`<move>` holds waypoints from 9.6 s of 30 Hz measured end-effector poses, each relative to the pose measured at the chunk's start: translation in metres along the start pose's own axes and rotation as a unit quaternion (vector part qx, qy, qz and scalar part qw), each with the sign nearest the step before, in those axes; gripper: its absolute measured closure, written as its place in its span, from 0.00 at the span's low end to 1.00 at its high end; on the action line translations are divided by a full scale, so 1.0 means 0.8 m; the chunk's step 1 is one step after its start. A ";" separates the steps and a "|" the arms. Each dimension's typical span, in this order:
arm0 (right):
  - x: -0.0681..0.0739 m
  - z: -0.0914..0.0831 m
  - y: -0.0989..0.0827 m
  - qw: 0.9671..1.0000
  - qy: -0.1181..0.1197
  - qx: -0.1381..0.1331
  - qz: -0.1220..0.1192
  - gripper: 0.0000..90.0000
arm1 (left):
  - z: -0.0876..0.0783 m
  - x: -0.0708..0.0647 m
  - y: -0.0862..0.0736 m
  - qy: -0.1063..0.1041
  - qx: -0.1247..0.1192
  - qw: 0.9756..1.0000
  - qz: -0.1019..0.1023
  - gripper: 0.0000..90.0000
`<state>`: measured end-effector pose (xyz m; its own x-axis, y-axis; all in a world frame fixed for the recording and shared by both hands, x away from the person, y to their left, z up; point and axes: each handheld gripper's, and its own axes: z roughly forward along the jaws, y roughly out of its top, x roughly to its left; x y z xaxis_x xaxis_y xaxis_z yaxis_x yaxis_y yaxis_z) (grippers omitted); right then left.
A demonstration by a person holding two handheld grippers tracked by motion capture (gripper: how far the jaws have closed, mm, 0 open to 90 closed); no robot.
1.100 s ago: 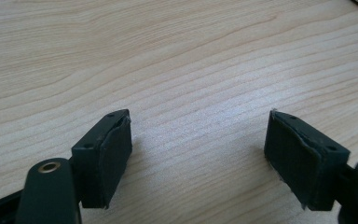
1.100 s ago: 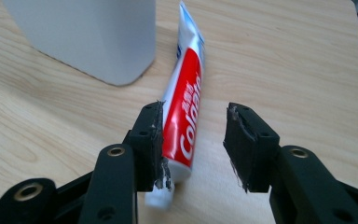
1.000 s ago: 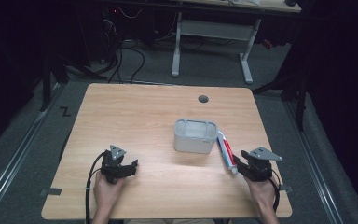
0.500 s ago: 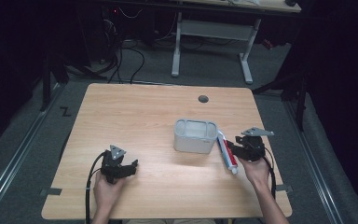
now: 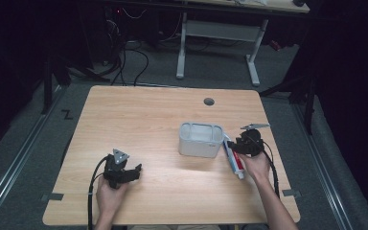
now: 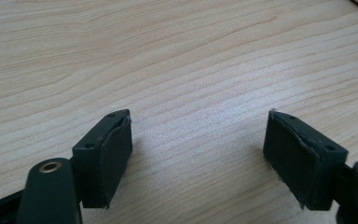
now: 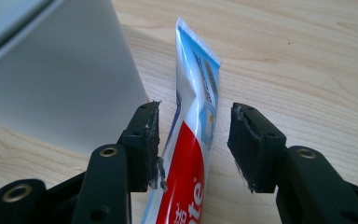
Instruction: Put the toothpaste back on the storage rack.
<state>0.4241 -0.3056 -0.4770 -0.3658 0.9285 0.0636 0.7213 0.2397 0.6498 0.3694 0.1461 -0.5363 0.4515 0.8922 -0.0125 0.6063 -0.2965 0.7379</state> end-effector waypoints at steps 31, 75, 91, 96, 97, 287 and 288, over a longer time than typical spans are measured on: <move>-0.007 0.058 0.014 0.995 0.011 0.081 0.054 0.66 | 0.000 0.000 0.000 0.001 0.000 1.000 0.000 0.27; -0.030 -0.015 0.005 0.992 0.101 -0.007 0.077 0.80 | 0.000 0.000 0.000 0.000 0.000 1.000 -0.001 0.27; -0.019 -0.048 0.005 0.994 0.101 -0.034 0.040 0.80 | 0.000 0.000 0.000 0.000 0.000 1.000 0.000 0.27; -0.016 -0.052 0.004 0.993 0.104 -0.041 0.033 0.80 | 0.000 0.000 0.000 0.000 0.000 1.000 0.000 0.27; -0.015 -0.052 0.003 0.993 0.106 -0.042 0.032 0.80 | 0.000 0.000 0.000 0.000 0.000 1.000 0.000 0.27; 0.120 -0.018 0.147 0.980 0.101 -0.117 -0.124 0.78 | 0.000 -0.001 0.000 0.000 0.000 1.000 0.001 0.26; 0.120 -0.017 0.146 0.980 0.101 -0.117 -0.123 0.78 | 0.000 -0.001 0.000 0.000 0.000 1.000 0.001 0.26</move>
<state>0.4651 -0.1925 -0.3849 -0.6384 0.7696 0.0166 0.4505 0.3560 0.8187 0.3693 0.1456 -0.5364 0.4532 0.8913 -0.0113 0.6057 -0.2986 0.7375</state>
